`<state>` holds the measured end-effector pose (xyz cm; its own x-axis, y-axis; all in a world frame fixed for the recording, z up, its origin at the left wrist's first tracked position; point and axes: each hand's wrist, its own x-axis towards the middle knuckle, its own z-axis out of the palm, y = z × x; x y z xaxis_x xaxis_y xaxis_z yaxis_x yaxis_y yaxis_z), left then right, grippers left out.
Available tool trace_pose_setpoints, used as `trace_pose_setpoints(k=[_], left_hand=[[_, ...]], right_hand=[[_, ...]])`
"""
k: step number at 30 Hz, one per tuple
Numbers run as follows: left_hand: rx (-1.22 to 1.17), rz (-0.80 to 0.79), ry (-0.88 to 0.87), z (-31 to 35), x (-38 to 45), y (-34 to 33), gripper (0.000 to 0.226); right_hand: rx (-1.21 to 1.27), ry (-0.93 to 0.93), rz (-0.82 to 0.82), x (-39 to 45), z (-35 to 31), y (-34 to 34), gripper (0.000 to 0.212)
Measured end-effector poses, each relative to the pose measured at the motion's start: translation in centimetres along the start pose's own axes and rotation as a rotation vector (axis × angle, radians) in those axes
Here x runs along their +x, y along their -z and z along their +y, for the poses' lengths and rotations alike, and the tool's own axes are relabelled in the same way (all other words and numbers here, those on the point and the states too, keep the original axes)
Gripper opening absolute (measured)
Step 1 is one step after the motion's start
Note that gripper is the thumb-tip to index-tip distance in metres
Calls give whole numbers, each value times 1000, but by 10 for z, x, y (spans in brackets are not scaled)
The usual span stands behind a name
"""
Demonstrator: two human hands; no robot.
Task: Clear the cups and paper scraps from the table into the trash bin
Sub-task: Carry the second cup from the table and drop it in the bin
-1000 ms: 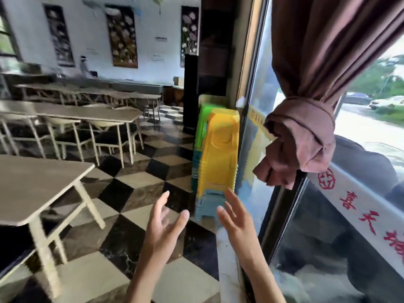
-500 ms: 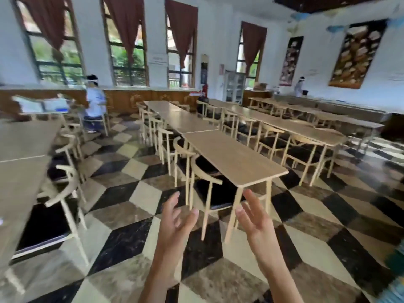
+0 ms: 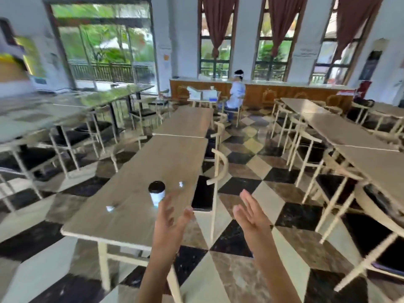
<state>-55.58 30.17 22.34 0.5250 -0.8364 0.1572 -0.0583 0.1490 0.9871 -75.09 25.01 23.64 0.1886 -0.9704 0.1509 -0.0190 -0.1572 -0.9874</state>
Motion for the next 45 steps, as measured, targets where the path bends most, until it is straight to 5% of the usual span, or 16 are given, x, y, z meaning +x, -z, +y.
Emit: trace_pose_setpoints(k=[4,9,22,30,45], left_hand=[[47,121,-9,-22,51,46,49],[104,210,70,-60,116,69,66],[291,369,289,-171,300,59,70],[449,324,443,-223,359,42,77],[614,232,479,-283,400,42,86]], right_hand=[[34,-23,-98,52,14,-65,60],[17,-61,-185,121,47,-109,64],[43,-284,-367,331,153,-195,59],[9,-449,-406,378,208,-232,60],[-84,-674,-464,389,314,-284,75]])
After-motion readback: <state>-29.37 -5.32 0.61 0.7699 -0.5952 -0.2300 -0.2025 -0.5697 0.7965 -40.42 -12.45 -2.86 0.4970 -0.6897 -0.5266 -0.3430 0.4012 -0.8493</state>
